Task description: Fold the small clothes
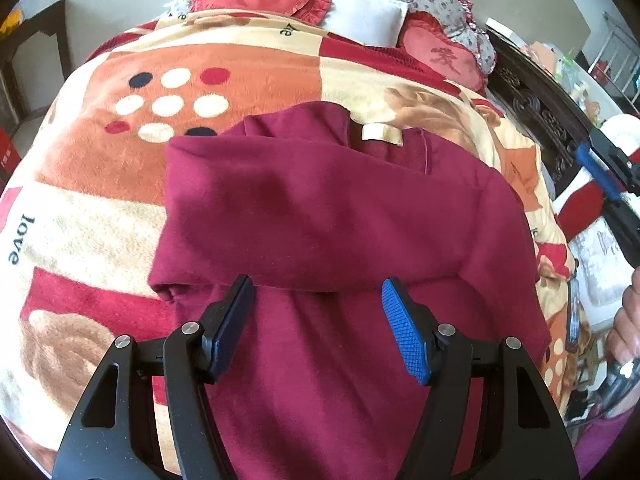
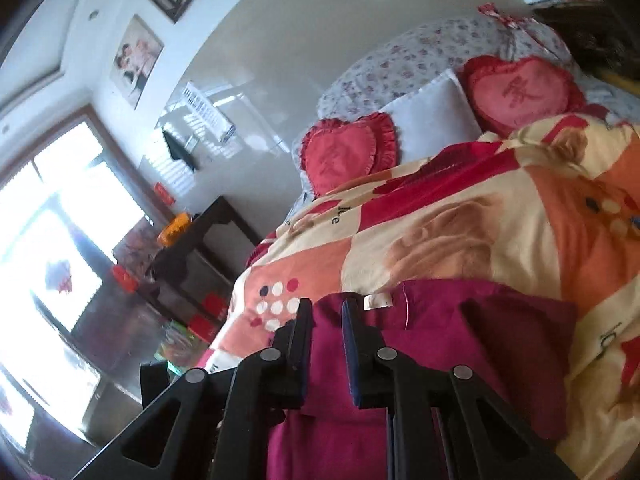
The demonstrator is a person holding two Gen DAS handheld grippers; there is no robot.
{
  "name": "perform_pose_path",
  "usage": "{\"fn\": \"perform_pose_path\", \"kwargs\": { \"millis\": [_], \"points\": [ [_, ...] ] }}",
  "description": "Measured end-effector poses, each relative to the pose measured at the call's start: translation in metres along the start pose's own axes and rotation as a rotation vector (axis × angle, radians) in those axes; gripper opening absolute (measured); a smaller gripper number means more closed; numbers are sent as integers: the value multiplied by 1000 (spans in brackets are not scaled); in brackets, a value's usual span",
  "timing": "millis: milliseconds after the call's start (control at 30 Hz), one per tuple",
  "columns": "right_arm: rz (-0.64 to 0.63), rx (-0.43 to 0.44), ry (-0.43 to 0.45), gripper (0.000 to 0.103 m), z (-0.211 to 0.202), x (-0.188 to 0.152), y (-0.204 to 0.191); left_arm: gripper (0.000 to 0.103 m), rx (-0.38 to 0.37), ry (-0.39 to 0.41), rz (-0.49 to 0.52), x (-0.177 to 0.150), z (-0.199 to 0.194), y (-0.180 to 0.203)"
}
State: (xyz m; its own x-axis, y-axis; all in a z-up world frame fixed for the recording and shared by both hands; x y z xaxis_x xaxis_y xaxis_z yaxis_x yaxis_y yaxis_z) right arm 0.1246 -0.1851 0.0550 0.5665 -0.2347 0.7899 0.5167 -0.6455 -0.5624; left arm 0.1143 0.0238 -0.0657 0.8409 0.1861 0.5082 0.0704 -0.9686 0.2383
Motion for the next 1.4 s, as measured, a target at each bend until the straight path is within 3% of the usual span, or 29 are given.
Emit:
{"fn": "perform_pose_path", "kwargs": {
  "millis": [33,67,100,300,400,467,500,567,700,867,1033,1067,1100,1167,1233,1400],
  "points": [
    [26,-4,-18,38,-1,-2,7,67,2,3,3,0,-1,-1],
    [54,-32,-36,70,-5,-8,19,67,0,4,1,0,-1,-1],
    [70,-53,-39,78,-11,-12,30,67,-9,3,-9,-1,0,-2],
    [182,-262,-172,72,-52,-85,112,67,-35,-16,-44,-4,7,-1],
    [239,-303,-219,66,-58,-120,136,67,-46,-28,-45,-5,10,4],
    [255,-288,-238,54,-53,-135,142,67,-55,-36,-45,-6,10,7],
    [249,-278,-248,38,-49,-139,141,67,-57,-38,-46,-6,9,7],
    [195,-266,-278,21,-39,-142,133,67,-56,-31,-55,-4,6,3],
    [88,-186,-226,13,-33,-111,94,67,-58,10,-107,5,-4,-11],
    [-36,7,-160,13,-1,-55,21,67,-96,77,-189,17,-20,-30],
    [-90,170,-244,13,85,-39,-33,67,-129,115,-208,24,-28,-39],
    [-56,196,-278,15,105,-41,-36,67,-135,113,-205,24,-29,-39],
    [-7,216,-320,31,127,-46,-35,67,-143,107,-202,25,-27,-39],
    [82,216,-383,59,159,-53,-29,68,-166,93,-185,27,-24,-37],
    [106,204,-348,59,161,-50,-26,72,-177,84,-157,28,-20,-35],
    [118,155,-292,59,121,-52,1,73,-140,47,-127,34,1,-32]
  ]
}}
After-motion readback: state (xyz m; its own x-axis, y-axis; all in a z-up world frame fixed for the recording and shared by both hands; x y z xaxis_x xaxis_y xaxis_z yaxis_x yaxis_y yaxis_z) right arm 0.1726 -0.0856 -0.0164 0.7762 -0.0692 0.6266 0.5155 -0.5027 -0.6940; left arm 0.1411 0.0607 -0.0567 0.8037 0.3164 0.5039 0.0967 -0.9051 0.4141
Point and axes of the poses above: each gripper's, at about its wrist camera, not at the fingertips, and z roughly the way its jaws point, y to its right, x to its top, the point moved 6 cm from there along z, roughly the way its jaws point
